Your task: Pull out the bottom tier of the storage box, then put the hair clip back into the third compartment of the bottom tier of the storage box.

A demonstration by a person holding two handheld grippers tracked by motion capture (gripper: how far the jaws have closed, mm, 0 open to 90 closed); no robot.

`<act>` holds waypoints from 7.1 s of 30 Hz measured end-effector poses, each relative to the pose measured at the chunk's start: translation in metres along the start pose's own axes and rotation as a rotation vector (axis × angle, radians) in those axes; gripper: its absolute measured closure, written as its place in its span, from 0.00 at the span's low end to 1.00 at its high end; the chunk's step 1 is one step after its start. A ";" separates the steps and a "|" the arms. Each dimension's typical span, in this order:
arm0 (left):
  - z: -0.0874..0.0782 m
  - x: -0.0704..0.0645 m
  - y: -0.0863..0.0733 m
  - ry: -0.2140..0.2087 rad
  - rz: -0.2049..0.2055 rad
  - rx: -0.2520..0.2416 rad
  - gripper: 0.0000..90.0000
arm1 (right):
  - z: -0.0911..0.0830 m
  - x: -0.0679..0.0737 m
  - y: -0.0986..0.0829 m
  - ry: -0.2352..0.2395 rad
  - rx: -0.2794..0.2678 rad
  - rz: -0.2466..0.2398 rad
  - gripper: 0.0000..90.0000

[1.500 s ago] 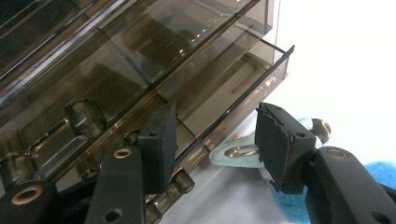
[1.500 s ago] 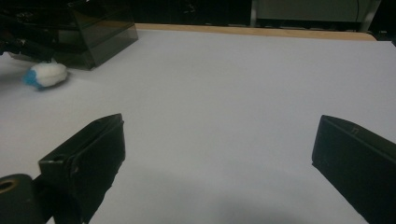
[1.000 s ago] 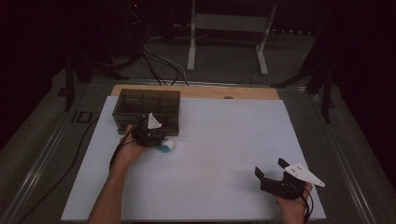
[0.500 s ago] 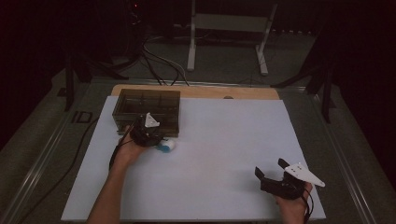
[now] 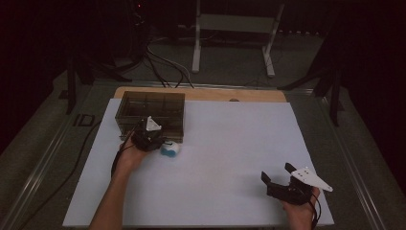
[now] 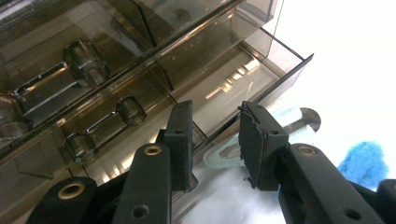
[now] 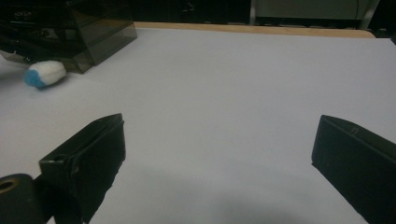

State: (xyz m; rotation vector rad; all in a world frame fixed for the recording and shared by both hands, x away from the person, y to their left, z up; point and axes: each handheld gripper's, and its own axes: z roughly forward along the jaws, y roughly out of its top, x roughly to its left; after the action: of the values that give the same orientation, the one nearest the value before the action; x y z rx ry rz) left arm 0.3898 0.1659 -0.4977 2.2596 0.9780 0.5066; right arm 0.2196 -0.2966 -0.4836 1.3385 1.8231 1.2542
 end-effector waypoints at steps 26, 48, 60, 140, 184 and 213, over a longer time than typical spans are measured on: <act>-0.015 -0.017 -0.016 -0.014 0.009 -0.016 0.75 | 0.000 0.001 0.000 -0.003 0.004 0.001 0.03; -0.025 -0.025 -0.025 -0.045 0.002 -0.027 0.76 | 0.001 0.001 0.000 -0.003 0.006 -0.003 0.03; -0.025 -0.022 -0.025 -0.086 -0.062 -0.036 0.69 | 0.001 0.001 0.000 -0.004 0.005 -0.001 0.03; -0.072 -0.048 -0.029 0.080 -0.246 -0.184 0.04 | -0.001 -0.001 0.001 -0.008 -0.007 0.010 0.03; -0.054 -0.054 -0.043 0.069 -0.265 -0.127 0.04 | 0.000 0.000 0.001 -0.005 -0.004 0.005 0.03; -0.032 -0.070 -0.048 -0.017 -0.256 -0.049 0.09 | 0.000 0.000 0.001 -0.005 -0.004 0.004 0.03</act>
State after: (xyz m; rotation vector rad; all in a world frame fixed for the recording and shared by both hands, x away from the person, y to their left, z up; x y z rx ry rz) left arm 0.3018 0.1516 -0.5128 2.0540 1.2111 0.3940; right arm 0.2199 -0.2969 -0.4822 1.3425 1.8148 1.2547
